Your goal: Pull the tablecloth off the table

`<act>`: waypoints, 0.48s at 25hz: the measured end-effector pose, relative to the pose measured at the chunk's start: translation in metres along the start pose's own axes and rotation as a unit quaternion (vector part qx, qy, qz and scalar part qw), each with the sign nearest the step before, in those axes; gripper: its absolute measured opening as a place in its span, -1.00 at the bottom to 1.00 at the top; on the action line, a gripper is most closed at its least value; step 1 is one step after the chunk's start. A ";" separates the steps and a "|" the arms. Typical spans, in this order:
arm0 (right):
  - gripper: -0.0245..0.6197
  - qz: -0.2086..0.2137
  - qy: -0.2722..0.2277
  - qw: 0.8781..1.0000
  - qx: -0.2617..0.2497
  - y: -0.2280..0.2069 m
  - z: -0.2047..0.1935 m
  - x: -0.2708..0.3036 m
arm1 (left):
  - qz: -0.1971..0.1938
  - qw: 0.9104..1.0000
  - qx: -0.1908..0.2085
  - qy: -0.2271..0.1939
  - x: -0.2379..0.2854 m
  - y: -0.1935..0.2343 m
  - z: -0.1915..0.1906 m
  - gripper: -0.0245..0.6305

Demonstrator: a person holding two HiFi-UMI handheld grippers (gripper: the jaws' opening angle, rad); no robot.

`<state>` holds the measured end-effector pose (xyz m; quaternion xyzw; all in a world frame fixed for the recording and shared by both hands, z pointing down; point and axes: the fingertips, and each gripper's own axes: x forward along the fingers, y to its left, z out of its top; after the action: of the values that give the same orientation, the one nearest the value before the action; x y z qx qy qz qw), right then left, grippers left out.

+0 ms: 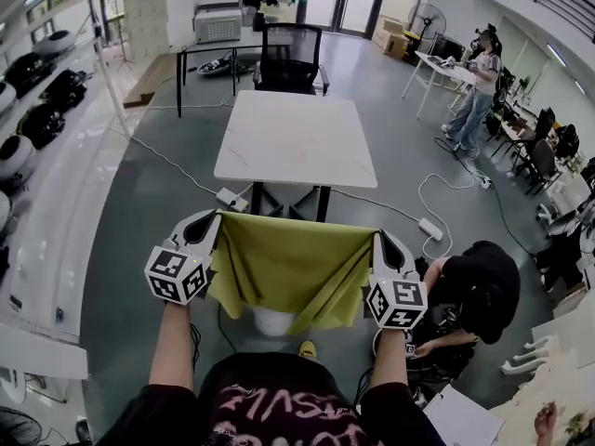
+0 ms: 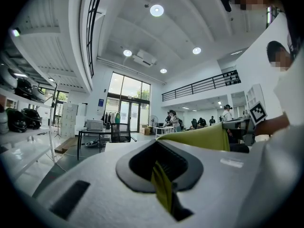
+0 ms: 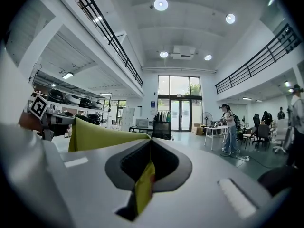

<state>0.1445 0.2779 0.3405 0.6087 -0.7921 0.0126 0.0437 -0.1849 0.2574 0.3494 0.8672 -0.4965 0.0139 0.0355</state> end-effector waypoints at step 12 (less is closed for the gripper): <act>-0.88 -0.002 -0.004 1.000 -0.001 -0.003 0.002 -0.001 | -0.003 1.000 0.012 0.005 0.000 -0.004 0.004 -0.91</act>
<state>0.1474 0.2777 0.3385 0.6106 -0.7908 0.0093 0.0409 -0.1813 0.2591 0.3453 0.8688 -0.4938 0.0244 0.0276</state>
